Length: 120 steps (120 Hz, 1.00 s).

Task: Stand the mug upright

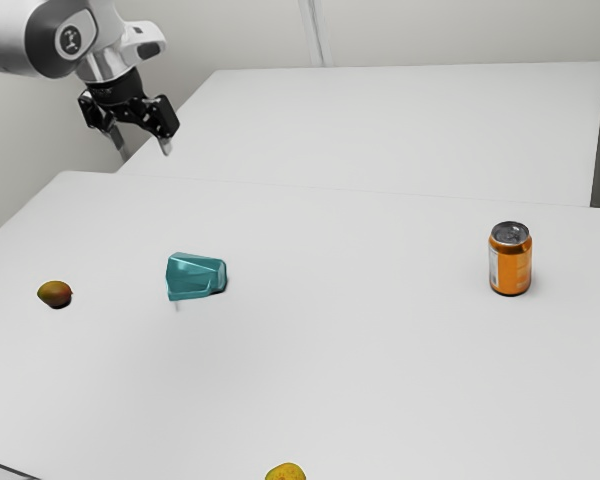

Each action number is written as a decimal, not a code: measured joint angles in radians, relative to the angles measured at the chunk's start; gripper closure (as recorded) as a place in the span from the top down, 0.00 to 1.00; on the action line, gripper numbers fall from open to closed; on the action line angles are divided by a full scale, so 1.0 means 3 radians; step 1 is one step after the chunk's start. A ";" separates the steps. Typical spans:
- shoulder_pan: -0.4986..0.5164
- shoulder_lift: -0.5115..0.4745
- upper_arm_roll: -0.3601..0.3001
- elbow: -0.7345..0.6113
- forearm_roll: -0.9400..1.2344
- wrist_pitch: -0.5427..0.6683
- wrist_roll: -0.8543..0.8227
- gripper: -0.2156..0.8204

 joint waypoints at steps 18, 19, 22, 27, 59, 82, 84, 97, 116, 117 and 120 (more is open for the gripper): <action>0.0023 0.0007 0.0005 -0.0022 -0.0001 0.0008 0.0036 0.79; 0.0025 0.0010 0.0005 -0.0026 -0.0001 0.0010 0.0037 0.79; 0.0034 0.0026 0.0005 -0.0036 -0.0001 0.0014 0.0042 0.79; 0.0063 0.0054 0.0005 -0.0045 -0.0004 0.0022 0.0050 0.79; 0.0536 0.0198 0.0021 -0.0215 -0.0567 0.0043 0.0084 0.79; 0.1018 0.0428 0.0020 -0.0349 -0.1135 -0.0005 0.0147 0.79; 0.1062 0.0456 0.0020 -0.0350 -0.1178 -0.0009 0.0158 0.79; 0.1349 0.0650 0.0018 -0.0350 -0.1429 -0.0029 0.0243 0.79; 0.1506 0.0911 0.0013 -0.0317 -0.1711 -0.0043 0.0398 0.79; 0.1509 0.0923 0.0013 -0.0314 -0.1725 -0.0043 0.0407 0.79; 0.1514 0.0954 0.0014 -0.0308 -0.1762 -0.0043 0.0434 0.79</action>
